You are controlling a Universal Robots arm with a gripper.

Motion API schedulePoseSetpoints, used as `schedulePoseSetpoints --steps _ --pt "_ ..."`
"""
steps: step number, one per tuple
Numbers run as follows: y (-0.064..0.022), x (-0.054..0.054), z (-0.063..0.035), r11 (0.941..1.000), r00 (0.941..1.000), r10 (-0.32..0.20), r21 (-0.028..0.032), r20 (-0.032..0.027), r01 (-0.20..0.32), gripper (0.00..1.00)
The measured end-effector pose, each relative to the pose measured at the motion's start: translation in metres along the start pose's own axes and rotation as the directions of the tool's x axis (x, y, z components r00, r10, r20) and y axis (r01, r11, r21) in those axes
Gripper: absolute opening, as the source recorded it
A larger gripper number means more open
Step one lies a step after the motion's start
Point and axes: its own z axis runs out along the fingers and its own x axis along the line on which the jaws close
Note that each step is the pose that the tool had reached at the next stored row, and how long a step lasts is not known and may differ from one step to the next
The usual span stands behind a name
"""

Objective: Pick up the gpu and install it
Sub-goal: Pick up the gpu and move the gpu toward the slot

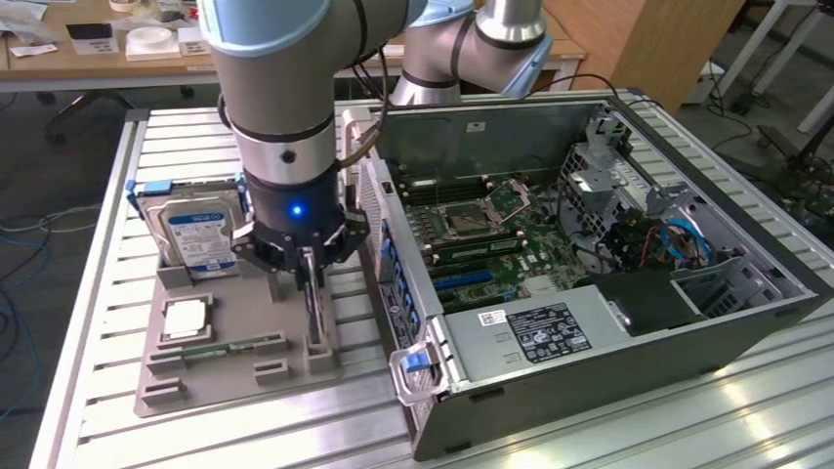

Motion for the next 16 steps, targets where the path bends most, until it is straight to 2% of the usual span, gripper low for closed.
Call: schedulePoseSetpoints --steps 5,16 --pt "0.0007 0.0 -0.0154 1.0 1.0 -0.003 -0.0001 -0.0001 0.003 0.27" --pt "0.0025 -0.001 -0.0567 1.0 1.0 -0.007 -0.0002 -0.0003 0.007 0.27"
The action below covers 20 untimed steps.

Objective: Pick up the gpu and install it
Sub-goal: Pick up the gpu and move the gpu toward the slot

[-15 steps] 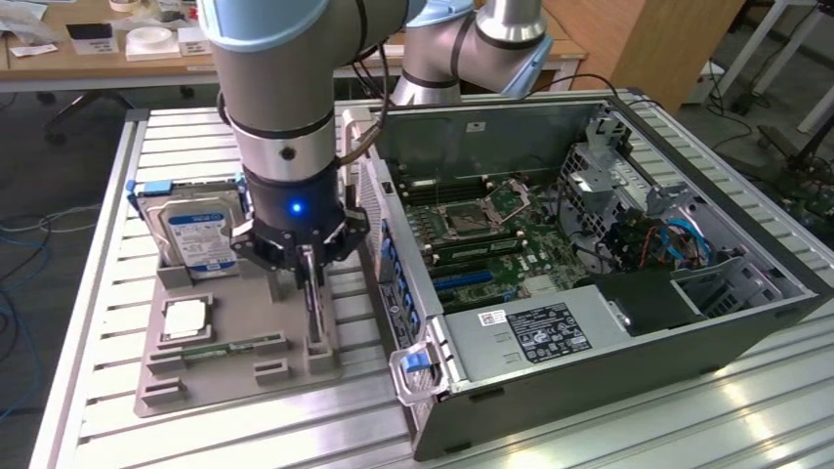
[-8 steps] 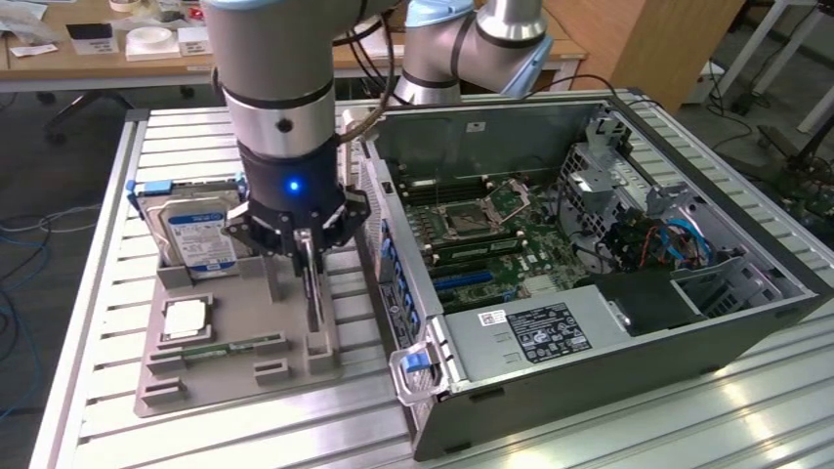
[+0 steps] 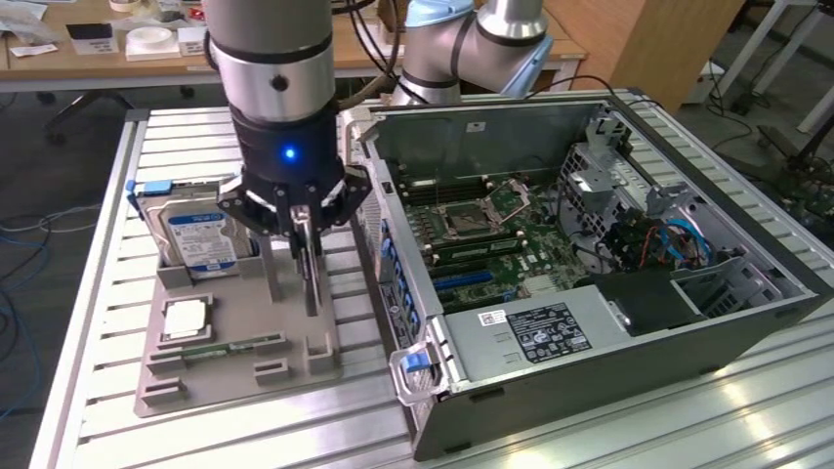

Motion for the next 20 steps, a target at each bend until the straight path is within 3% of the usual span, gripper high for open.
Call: schedulePoseSetpoints --steps 8,15,20 --pt "0.0011 -0.001 -0.0242 1.0 1.0 -0.002 0.0 -0.0002 0.002 0.27" --pt "0.0011 -0.001 -0.0257 1.0 1.0 -0.002 0.0002 -0.0003 0.002 0.27" --pt "0.0017 -0.001 -0.0383 1.0 1.0 -0.002 0.0001 -0.0001 0.002 0.27"
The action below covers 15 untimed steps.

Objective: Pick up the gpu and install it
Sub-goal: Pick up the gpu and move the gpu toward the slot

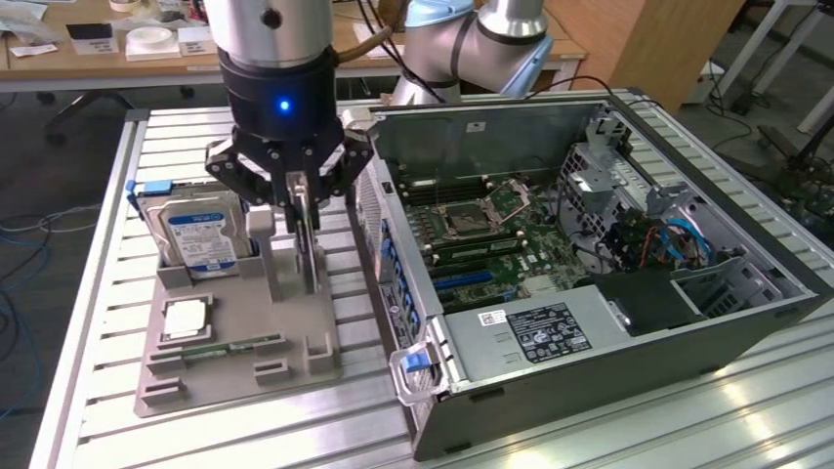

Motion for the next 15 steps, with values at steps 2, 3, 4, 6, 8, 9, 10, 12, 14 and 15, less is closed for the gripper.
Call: schedulePoseSetpoints --steps 2,3,4,6,8,9,10,12,14,15 --pt "0.0003 0.0 -0.0061 1.0 1.0 0.0 -0.0001 0.0 0.0 0.27" --pt "0.0004 0.0 -0.0093 1.0 1.0 0.0 0.0 0.0 0.0 0.27" --pt "0.0006 0.0 -0.0124 1.0 1.0 0.0 -0.0001 0.0001 0.0 0.27" --pt "0.0008 0.0 -0.0185 1.0 1.0 0.0 0.0 0.0001 0.0 0.27" --pt "0.0011 -0.001 -0.0248 1.0 1.0 0.0 0.0001 0.0003 0.0 0.27" --pt "0.0012 -0.001 -0.0278 1.0 1.0 0.0 0.0001 0.0003 0.0 0.27" --pt "0.0014 -0.001 -0.0307 1.0 1.0 0.0 0.0 0.0003 0.0 0.27" --pt "0.0016 -0.001 -0.0361 1.0 1.0 0.0 -0.0001 0.0006 0.0 0.27" --pt "0.0018 -0.001 -0.0414 1.0 1.0 0.0 0.0 0.0015 0.0 0.27" --pt "0.0019 -0.001 -0.0442 1.0 1.0 0.0 -0.0002 0.0022 0.0 0.27"
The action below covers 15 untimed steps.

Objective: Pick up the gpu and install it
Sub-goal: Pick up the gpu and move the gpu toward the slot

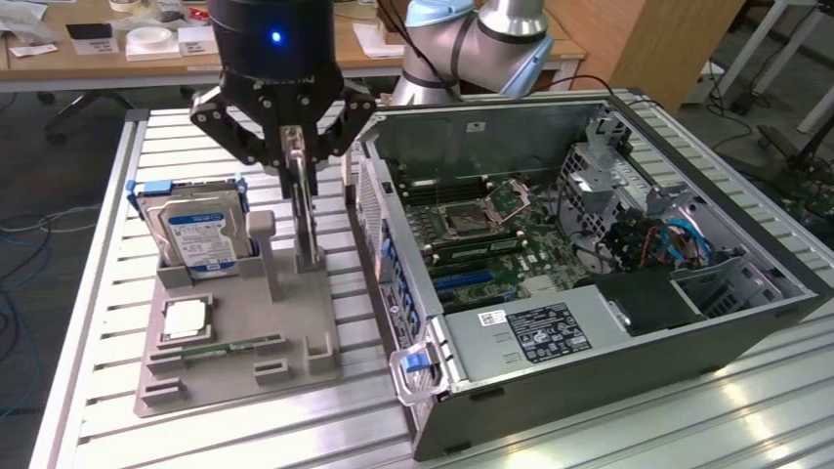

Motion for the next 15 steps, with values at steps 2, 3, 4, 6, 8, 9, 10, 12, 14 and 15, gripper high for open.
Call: schedulePoseSetpoints --steps 2,3,4,6,8,9,10,12,14,15 --pt "0.0003 0.0 -0.0053 1.0 1.0 0.0 0.0001 0.0011 0.0 0.27" --pt "0.0004 0.0 -0.0074 1.0 1.0 0.0 0.0001 0.0016 0.0 0.27" --pt "0.0004 0.0 -0.0092 1.0 1.0 0.0 0.0001 0.0019 0.0 0.27" --pt "0.0006 0.0 -0.0132 1.0 1.0 0.0 0.0 0.0025 0.0 0.27" --pt "0.0008 0.0 -0.0163 1.0 1.0 0.0 0.0 0.003 0.0 0.27" --pt "0.0008 0.0 -0.0164 1.0 1.0 0.0 0.0 0.0031 0.0 0.27" --pt "0.0008 0.0 -0.0163 1.0 1.0 0.0 -0.0001 0.0032 0.0 0.27" --pt "0.0008 0.0 -0.0164 1.0 1.0 0.0 0.0 0.0031 0.0 0.27" --pt "0.0008 0.0 -0.0168 1.0 1.0 0.0 0.0002 0.0029 0.0 0.27" --pt "0.0009 0.0 -0.0181 1.0 1.0 0.0 0.0004 0.0028 0.0 0.27"
